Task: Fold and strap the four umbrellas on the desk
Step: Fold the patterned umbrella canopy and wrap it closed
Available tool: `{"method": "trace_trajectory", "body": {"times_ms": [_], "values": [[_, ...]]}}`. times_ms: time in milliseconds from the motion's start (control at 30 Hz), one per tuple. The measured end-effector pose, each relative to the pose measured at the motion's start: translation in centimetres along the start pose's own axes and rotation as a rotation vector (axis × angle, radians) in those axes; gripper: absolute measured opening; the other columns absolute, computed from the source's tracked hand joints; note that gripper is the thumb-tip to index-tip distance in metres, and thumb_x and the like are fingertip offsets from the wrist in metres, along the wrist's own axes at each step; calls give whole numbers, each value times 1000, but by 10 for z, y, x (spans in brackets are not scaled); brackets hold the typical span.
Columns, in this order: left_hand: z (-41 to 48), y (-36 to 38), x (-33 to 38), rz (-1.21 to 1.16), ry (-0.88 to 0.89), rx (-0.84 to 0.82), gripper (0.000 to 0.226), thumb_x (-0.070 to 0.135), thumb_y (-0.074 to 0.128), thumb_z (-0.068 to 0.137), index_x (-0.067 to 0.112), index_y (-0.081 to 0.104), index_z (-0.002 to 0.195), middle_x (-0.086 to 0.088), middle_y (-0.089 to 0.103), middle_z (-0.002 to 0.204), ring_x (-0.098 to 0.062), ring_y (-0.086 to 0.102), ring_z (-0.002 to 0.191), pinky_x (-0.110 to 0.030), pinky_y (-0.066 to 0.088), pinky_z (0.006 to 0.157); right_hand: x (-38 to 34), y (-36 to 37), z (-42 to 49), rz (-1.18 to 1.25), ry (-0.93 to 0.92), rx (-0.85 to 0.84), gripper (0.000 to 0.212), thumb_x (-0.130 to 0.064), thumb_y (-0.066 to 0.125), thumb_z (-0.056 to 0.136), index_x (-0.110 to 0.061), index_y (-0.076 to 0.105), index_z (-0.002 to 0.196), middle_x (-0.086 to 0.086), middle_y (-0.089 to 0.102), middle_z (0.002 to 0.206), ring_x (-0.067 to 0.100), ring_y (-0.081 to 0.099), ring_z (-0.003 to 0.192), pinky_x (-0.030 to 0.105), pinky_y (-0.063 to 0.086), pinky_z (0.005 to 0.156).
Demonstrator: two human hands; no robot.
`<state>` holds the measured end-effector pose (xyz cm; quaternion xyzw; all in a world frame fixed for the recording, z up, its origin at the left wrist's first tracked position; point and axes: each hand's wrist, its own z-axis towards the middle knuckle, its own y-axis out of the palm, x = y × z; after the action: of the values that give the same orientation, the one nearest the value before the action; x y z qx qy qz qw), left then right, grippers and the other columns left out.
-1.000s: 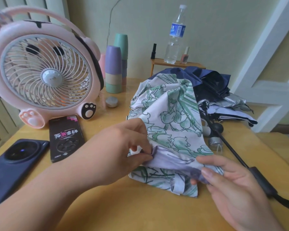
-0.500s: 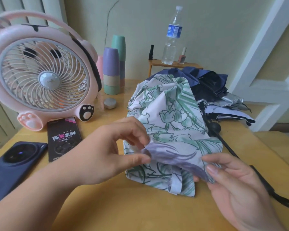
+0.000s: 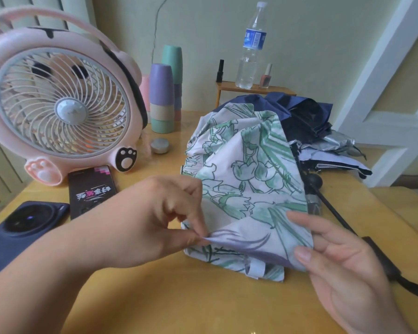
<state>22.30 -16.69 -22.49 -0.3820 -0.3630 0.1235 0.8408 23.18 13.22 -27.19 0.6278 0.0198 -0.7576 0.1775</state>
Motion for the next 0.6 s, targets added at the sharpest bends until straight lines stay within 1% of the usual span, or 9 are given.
{"method": "trace_trajectory", "body": {"times_ms": [100, 167, 200, 267, 333, 400, 467, 533, 600], "values": [[-2, -2, -5, 91, -219, -216, 16, 44, 83, 81, 32, 73, 80, 12, 62, 71, -7, 57, 62, -19, 42, 56, -2, -4, -3, -211, 81, -49, 63, -57, 89, 65, -17, 77, 113, 32, 73, 93, 43, 71, 96, 40, 51, 86], [0, 1, -6, 56, -379, -266, 30, 58, 76, 82, 28, 72, 79, 10, 63, 65, -6, 55, 57, -21, 44, 55, -9, -2, -2, -333, 101, -19, 36, -44, 84, 76, -22, 80, 104, 24, 75, 86, 40, 73, 87, 34, 54, 79], [1, 5, -9, 58, -430, -206, 33, 57, 74, 83, 25, 72, 76, 10, 63, 63, -5, 53, 56, -20, 43, 54, -13, -2, 1, -409, 95, 37, 15, -28, 81, 84, -24, 80, 98, 20, 75, 79, 37, 71, 76, 30, 54, 68], [6, 15, -20, 141, -491, 46, 27, 49, 75, 85, 25, 69, 74, 12, 64, 67, -4, 56, 62, -18, 43, 57, -19, -10, 16, -634, 110, 232, 17, -8, 70, 92, -24, 77, 91, 13, 71, 66, 26, 60, 54, 23, 44, 51], [10, 24, -32, 205, -523, 230, 15, 39, 80, 82, 34, 66, 83, 14, 64, 80, -3, 59, 75, -20, 44, 63, -28, -20, 39, -883, 183, 305, 14, -13, 67, 95, -27, 69, 98, 3, 73, 67, 15, 62, 54, 20, 43, 52], [13, 31, -41, 213, -569, 281, 25, 34, 82, 81, 38, 62, 96, 16, 59, 94, 0, 60, 78, -15, 42, 65, -34, -29, 63, -1198, 325, 211, 22, -19, 67, 93, -33, 60, 109, -4, 74, 74, 11, 66, 64, 25, 47, 57], [18, 35, -46, 200, -630, 312, 29, 34, 80, 84, 38, 61, 106, 17, 57, 100, 3, 61, 76, -9, 39, 65, -36, -32, 85, -1307, 417, 85, 18, -13, 61, 91, -26, 66, 102, -2, 74, 72, 15, 68, 60, 32, 54, 54], [22, 35, -49, 185, -685, 338, 22, 31, 79, 86, 38, 65, 101, 19, 62, 90, 5, 61, 74, -7, 36, 62, -37, -29, 102, -1360, 460, -36, 18, -9, 54, 90, -17, 70, 89, 2, 74, 66, 17, 71, 56, 38, 62, 59], [25, 34, -53, 168, -708, 334, 18, 27, 80, 86, 41, 68, 86, 20, 68, 76, 4, 62, 73, -8, 39, 62, -42, -20, 114, -1383, 462, -124, 19, -9, 54, 89, -17, 71, 84, 2, 73, 62, 18, 72, 55, 41, 64, 62]]}}
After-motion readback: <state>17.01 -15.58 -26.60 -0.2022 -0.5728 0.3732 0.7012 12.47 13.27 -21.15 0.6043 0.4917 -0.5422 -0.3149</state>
